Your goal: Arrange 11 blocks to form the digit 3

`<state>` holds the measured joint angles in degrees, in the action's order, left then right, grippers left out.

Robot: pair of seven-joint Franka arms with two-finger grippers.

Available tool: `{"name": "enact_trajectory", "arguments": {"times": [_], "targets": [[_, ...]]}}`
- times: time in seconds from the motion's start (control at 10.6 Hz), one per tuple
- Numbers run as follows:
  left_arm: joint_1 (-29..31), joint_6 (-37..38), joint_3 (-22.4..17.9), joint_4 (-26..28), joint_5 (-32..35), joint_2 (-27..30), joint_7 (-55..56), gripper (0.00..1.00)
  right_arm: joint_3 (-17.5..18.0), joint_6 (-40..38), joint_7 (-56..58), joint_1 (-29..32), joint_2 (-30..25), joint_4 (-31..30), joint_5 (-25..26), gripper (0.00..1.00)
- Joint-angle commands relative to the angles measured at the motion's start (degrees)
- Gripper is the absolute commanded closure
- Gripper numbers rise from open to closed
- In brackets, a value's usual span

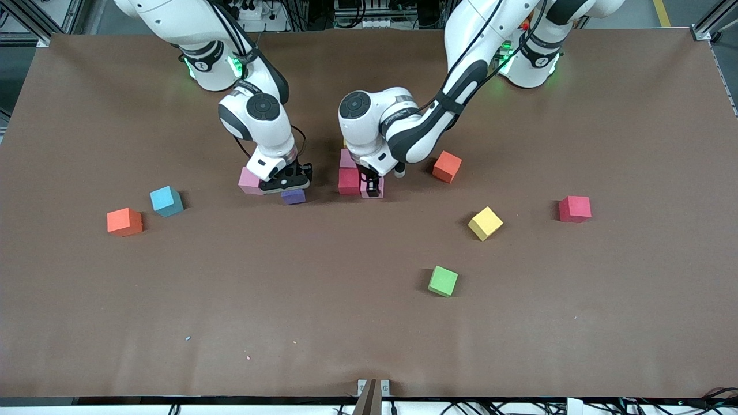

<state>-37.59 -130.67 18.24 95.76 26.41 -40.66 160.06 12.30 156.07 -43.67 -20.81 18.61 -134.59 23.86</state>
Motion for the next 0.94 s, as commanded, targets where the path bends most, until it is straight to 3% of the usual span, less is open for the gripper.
{"name": "enact_trajectory", "arguments": {"times": [0.0, 0.85], "targets": [[-1.17, 1.03, -0.13, -0.22, 1.98, 0.14, 13.35, 1.0, 0.27, -0.59, 1.13, 0.07, 0.46, 0.91, -1.27, 1.0], [-1.17, 1.03, -0.13, -0.4, 1.63, -0.12, 13.09, 1.0, 0.27, -0.67, 1.13, 0.07, 0.64, 1.34, -1.27, 1.0]]}}
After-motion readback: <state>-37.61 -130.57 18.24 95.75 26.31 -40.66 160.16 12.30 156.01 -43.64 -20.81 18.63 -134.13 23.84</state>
